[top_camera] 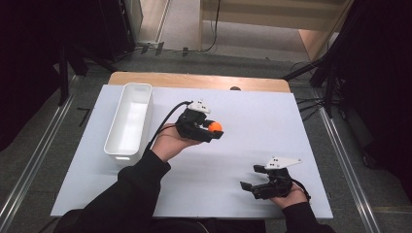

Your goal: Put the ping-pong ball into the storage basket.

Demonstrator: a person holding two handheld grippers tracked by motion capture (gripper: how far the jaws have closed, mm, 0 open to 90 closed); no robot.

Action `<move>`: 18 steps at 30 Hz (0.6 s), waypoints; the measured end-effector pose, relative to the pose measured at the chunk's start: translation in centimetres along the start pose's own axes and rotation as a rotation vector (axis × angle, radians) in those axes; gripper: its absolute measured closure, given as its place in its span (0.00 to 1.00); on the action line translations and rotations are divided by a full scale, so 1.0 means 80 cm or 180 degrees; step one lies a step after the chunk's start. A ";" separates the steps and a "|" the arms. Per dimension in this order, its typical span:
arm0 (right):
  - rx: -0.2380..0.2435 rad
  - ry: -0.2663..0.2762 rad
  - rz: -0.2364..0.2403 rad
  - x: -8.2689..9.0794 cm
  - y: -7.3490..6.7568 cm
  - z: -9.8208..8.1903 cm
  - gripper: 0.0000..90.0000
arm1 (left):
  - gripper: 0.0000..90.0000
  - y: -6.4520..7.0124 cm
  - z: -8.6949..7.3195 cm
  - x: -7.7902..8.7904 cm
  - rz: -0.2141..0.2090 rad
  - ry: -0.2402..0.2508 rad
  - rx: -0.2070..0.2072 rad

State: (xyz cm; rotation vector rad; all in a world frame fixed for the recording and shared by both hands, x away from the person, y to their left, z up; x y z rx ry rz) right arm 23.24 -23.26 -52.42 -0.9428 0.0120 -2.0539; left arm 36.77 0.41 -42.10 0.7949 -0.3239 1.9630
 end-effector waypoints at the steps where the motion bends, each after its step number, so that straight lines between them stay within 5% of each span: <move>1: -0.0004 -0.0002 0.0002 0.000 0.000 0.000 0.13 | 0.56 -0.001 0.000 0.000 -0.0010 0.0000 0.0018; 18: 0.0001 -0.0001 0.0006 0.000 0.000 0.000 0.13 | 0.56 -0.014 -0.001 0.008 0.0205 -0.0017 -0.0014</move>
Point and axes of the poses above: each handheld gripper's, and its own axes: x roughly backward along the jaws, z roughly out of its top, y roughly to its right, the point moved 3 cm from there along -x, roughly forward along the jaws, and after that the axes turned 7 degrees about z, right-handed, at the moved point
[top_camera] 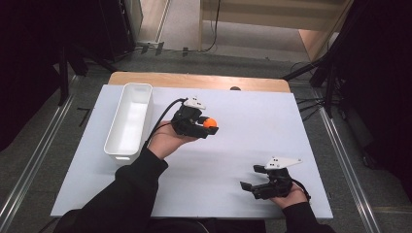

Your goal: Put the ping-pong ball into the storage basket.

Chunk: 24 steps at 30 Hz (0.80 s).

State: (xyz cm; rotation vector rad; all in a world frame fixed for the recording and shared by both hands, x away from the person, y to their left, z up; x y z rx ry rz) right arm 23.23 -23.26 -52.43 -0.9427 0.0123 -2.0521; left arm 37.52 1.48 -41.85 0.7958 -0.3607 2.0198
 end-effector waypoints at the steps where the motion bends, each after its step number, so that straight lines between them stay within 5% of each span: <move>1: 0.0003 0.0001 0.0004 0.000 0.000 0.000 0.13 | 0.56 -0.001 0.000 0.001 -0.0006 -0.0002 0.0016; 24: 0.0009 0.0014 0.0027 0.000 -0.001 0.000 0.13 | 0.56 -0.025 -0.001 0.015 0.0081 0.0025 0.0131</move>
Point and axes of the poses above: each handheld gripper's, and its own axes: x roughly backward along the jaws, z roughly out of its top, y roughly to its right, the point moved 3 cm from there along -x, roughly forward along the jaws, and after that the axes turned 7 degrees about z, right-handed, at the moved point
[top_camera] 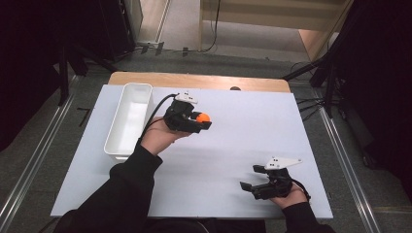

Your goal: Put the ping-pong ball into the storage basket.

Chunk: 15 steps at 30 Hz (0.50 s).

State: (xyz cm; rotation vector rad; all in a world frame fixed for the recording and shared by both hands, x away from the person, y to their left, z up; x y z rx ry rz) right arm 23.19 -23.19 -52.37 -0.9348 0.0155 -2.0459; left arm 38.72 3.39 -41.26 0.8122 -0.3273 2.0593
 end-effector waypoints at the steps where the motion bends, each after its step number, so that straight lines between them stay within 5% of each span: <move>1: 0.0001 0.0001 -0.0005 0.000 0.000 0.000 0.13 | 0.56 -0.001 0.000 0.000 0.0000 0.0001 0.0010; 15: 0.0002 -0.0005 -0.0005 0.000 0.000 0.000 0.13 | 0.56 -0.017 -0.001 0.009 0.0113 -0.0021 0.0033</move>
Point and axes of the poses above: each handheld gripper's, and its own axes: x roughly backward along the jaws, z roughly out of its top, y roughly to its right, the point moved 3 cm from there along -x, roughly forward along the jaws, and after that the axes turned 7 degrees about z, right-handed, at the moved point
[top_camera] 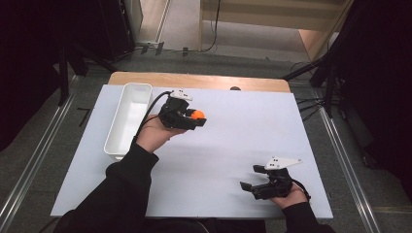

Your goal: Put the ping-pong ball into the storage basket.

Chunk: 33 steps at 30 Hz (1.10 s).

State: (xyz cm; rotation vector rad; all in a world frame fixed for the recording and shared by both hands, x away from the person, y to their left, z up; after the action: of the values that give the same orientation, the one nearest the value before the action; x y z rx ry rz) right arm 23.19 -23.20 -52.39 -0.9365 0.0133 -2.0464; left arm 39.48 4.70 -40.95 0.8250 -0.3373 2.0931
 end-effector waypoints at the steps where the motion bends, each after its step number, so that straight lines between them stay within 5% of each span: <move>1: -0.0001 0.0001 0.0000 0.000 0.000 0.000 0.13 | 0.56 -0.001 0.000 0.000 0.0006 0.0010 0.0021; 33: 0.0001 0.0003 -0.0021 0.001 -0.001 0.000 0.13 | 0.56 -0.042 -0.004 0.023 0.0182 0.0016 0.0183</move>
State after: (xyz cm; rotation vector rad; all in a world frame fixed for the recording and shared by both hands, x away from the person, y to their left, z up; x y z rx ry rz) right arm 23.15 -23.22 -52.32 -0.9366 0.0103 -2.0529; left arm 41.18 8.04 -40.13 0.8529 -0.3025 2.1666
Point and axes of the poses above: each handheld gripper's, and its own axes: x roughly backward along the jaws, z roughly out of its top, y roughly to its right, the point moved 3 cm from there along -x, roughly forward along the jaws, and after that the axes turned 7 degrees about z, right-handed, at the moved point
